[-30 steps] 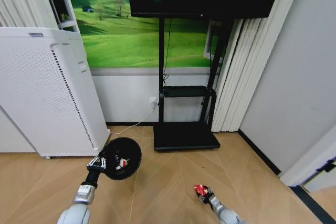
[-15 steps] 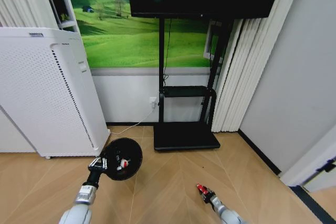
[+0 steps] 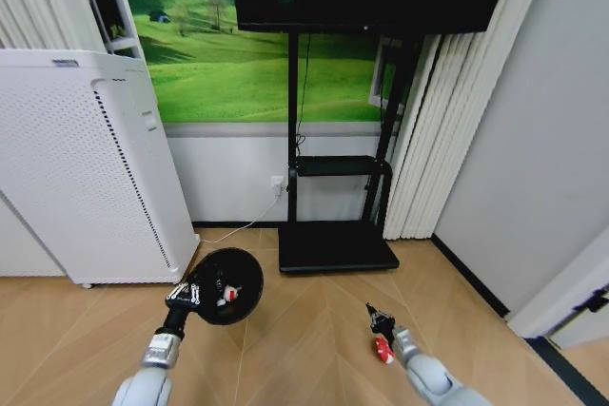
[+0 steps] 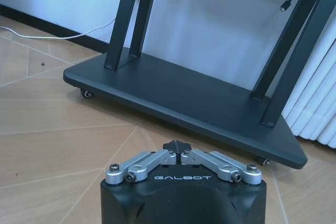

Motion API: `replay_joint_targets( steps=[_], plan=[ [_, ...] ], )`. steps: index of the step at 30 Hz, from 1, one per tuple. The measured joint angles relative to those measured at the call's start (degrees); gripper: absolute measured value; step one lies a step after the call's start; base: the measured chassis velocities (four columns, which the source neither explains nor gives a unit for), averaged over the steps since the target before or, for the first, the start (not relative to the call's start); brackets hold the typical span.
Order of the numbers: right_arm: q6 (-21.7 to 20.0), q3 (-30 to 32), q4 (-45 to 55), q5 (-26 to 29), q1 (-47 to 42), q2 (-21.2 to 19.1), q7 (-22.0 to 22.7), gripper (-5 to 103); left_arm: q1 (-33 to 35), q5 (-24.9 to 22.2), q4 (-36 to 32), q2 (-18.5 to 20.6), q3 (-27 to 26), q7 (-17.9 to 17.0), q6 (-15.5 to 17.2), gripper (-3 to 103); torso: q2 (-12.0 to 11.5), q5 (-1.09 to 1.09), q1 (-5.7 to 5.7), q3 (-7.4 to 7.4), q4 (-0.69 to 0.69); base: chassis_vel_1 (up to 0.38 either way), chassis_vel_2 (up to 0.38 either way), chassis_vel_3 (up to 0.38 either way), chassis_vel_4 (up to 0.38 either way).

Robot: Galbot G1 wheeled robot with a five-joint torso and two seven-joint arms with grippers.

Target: Pick up the trash bin and place the garbage on the floor into it.

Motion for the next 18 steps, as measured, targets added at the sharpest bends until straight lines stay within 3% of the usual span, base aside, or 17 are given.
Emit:
replay_joint_targets(
  steps=[5,7,9,10,11,13,18],
  plan=[
    [-0.57,0.36,-0.26,-1.65,-0.94,-0.04,0.82,0,-0.03,0.19,-0.05,-0.24,0.44,0.00,0.06,6,0.00,0.02,0.00,0.00,0.03,0.000,0.000,0.000,0.000],
    [-2.59,-0.33,-1.70,-3.57,-2.17,0.32,1.33,10,0.01,0.24,-0.26,-0.22,0.51,-0.02,0.09,6,0.00,0.02,0.00,0.00,0.02,0.000,0.000,0.000,0.000],
    [-2.96,-0.49,-2.50,-4.34,-2.34,0.62,1.33,10,0.06,0.24,-0.27,-0.18,0.42,-0.02,0.10,6,0.00,0.02,0.00,0.00,0.02,0.000,0.000,0.000,0.000],
    [-3.32,-0.89,-3.66,-4.66,-2.47,1.08,1.50,21,0.13,0.20,-0.28,-0.08,0.29,-0.03,0.13,6,0.00,0.01,0.00,0.00,0.02,0.000,0.000,0.000,0.000],
    [-3.32,-0.89,-3.66,-4.66,-2.47,1.08,1.50,21,0.13,0.20,-0.28,-0.08,0.29,-0.03,0.13,6,0.00,0.01,0.00,0.00,0.02,0.000,0.000,0.000,0.000],
    [-3.72,-1.69,-5.48,-4.55,-2.58,1.82,2.27,32,0.08,0.16,0.01,0.05,0.03,-0.07,0.16,6,0.00,0.02,0.00,0.00,0.02,0.000,0.000,0.000,0.000],
    [-4.25,-2.54,-7.20,-4.13,-2.58,2.77,3.46,43,-0.17,0.12,0.79,0.04,-0.09,-0.09,0.17,6,0.00,0.01,0.00,0.00,0.02,0.000,0.000,0.000,0.000]
  ],
)
